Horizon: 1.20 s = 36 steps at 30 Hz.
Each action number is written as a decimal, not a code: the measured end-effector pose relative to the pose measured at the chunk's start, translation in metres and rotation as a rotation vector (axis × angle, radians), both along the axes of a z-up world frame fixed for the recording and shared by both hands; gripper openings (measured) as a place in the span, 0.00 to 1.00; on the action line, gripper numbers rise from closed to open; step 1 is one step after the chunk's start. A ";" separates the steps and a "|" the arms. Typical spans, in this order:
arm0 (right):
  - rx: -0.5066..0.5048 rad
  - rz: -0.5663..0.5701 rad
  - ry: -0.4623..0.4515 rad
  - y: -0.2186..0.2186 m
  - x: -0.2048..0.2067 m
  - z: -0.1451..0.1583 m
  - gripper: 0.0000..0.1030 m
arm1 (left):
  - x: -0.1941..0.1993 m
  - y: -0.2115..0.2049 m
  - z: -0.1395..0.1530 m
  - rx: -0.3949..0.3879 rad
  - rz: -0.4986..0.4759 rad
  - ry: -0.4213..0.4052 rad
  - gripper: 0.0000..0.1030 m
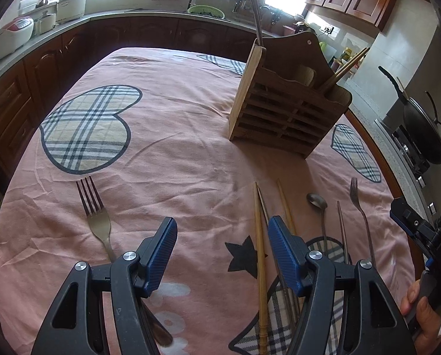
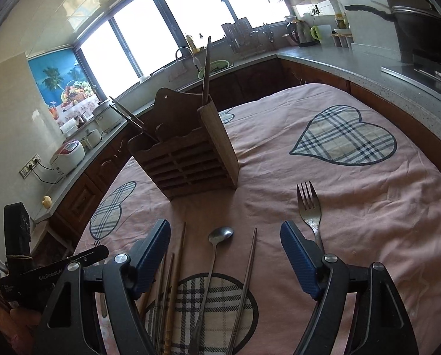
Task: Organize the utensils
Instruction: 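Move both open tools back over the remaining chopsticks and spoon, then close the left tool on a wooden chopstick while the right tool grasps another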
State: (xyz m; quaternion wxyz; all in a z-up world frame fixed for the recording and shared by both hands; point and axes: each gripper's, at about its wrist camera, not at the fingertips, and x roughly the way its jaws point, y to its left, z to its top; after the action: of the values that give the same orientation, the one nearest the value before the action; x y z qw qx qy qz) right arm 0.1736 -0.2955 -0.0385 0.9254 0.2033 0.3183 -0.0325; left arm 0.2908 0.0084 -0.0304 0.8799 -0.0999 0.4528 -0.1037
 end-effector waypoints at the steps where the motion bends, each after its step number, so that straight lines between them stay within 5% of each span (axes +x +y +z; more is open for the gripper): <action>1: 0.000 0.003 0.012 0.000 0.002 -0.004 0.67 | 0.003 -0.002 -0.003 0.006 -0.004 0.005 0.61; 15: -0.053 0.038 0.174 0.008 0.035 -0.042 0.41 | 0.046 -0.042 -0.036 0.074 -0.092 0.057 0.45; 27: -0.074 0.043 0.249 0.000 0.052 -0.064 0.33 | 0.077 -0.070 -0.056 0.159 -0.152 0.070 0.34; 36: -0.139 0.060 0.257 0.004 0.065 -0.066 0.21 | 0.089 -0.088 -0.061 0.248 -0.204 0.047 0.08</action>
State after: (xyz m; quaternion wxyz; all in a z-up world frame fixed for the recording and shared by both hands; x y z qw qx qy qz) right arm 0.2385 -0.2916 -0.1042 0.8895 0.1233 0.4369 -0.0525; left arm 0.3803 -0.0800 -0.0914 0.8595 0.0535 0.4905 -0.1334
